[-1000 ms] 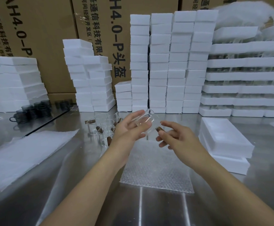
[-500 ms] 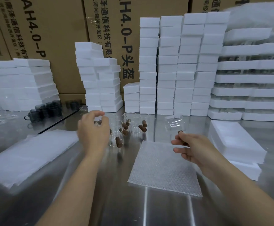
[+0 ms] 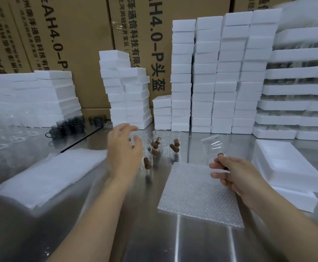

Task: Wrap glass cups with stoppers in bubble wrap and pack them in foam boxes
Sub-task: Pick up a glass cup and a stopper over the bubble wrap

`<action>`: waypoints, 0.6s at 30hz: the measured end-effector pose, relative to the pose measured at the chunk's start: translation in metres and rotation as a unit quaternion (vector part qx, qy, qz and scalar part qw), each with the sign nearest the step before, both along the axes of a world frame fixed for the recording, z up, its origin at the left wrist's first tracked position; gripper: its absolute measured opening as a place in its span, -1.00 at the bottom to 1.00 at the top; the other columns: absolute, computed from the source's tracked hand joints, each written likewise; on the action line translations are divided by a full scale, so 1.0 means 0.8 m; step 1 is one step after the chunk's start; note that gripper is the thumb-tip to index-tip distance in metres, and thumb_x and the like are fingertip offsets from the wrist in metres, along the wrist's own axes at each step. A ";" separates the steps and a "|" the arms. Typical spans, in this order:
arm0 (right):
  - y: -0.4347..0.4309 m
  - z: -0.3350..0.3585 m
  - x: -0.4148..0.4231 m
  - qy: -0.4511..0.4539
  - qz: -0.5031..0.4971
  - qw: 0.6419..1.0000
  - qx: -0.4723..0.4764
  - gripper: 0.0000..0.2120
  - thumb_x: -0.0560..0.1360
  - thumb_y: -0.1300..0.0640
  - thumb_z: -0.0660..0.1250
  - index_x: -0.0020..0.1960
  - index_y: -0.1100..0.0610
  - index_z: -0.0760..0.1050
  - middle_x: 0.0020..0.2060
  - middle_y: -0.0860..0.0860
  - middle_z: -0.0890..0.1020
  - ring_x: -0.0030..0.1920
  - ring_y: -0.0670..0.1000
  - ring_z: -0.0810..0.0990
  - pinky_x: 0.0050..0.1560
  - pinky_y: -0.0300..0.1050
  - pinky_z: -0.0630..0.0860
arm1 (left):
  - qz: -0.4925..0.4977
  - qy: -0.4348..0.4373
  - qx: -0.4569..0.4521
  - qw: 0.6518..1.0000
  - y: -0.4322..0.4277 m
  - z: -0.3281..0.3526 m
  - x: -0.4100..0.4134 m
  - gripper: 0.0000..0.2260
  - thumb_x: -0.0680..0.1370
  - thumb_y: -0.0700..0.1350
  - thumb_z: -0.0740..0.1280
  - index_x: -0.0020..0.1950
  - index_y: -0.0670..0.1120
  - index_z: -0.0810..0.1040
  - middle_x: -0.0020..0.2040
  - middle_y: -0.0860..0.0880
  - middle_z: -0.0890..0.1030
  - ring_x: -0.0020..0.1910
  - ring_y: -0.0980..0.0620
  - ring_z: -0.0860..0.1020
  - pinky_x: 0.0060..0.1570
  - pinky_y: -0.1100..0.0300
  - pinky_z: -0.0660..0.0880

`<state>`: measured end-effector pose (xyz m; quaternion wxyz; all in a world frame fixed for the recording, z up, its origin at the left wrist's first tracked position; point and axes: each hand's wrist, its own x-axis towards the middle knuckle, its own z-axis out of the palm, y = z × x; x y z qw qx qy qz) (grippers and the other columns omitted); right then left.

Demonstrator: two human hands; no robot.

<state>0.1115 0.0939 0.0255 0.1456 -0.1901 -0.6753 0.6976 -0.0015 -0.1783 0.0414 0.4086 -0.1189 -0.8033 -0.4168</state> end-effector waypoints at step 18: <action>-0.002 0.014 0.008 0.080 -0.079 0.994 0.005 -0.80 0.71 0.01 0.28 0.04 0.10 0.60 -0.05 0.00 0.76 -0.34 -0.06 0.73 -0.16 -0.12 0.47 | -0.392 -0.235 -0.249 0.854 0.107 -0.028 0.058 -0.61 0.43 -0.22 0.20 0.03 0.11 0.74 0.09 0.22 0.72 0.19 0.25 0.60 0.33 0.08 0.47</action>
